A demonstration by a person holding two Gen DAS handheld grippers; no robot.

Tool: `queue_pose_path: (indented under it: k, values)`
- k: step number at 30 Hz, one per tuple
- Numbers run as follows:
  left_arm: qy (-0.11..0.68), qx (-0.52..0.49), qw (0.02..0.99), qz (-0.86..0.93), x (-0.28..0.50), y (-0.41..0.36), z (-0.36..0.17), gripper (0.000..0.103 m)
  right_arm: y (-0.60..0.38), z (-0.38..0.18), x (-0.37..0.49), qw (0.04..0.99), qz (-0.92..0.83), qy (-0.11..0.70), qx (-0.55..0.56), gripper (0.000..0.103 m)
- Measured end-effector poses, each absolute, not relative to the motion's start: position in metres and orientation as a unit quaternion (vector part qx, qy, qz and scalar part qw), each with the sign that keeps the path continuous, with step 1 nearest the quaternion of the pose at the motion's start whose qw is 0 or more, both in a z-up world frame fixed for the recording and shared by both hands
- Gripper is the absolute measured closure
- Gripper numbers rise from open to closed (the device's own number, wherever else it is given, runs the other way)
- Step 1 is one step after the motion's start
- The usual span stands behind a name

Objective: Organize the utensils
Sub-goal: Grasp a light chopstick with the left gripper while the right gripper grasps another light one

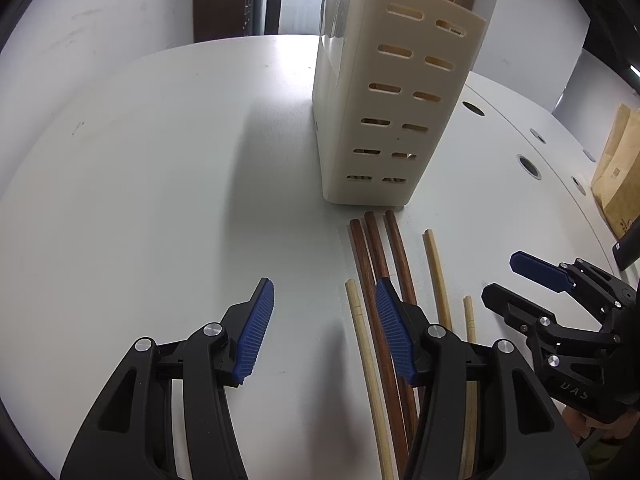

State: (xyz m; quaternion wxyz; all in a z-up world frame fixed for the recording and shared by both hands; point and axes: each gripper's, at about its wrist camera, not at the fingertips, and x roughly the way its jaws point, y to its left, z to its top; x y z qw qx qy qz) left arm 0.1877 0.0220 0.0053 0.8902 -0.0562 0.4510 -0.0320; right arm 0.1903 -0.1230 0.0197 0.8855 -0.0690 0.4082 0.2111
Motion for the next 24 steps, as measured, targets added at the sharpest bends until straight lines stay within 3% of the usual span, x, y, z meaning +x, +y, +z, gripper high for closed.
queue_pose_path:
  k: [14,24]
  values:
    - [0.470,-0.047,0.881,-0.029,0.197,0.017,-0.011,0.054,-0.114,0.004,0.191,0.873,0.207,0.437,-0.070,0.052]
    - [0.475,-0.038,0.879,-0.029,0.202,0.011,-0.018,0.054,-0.107,0.000,0.189,0.873,0.199,0.438,-0.084,0.059]
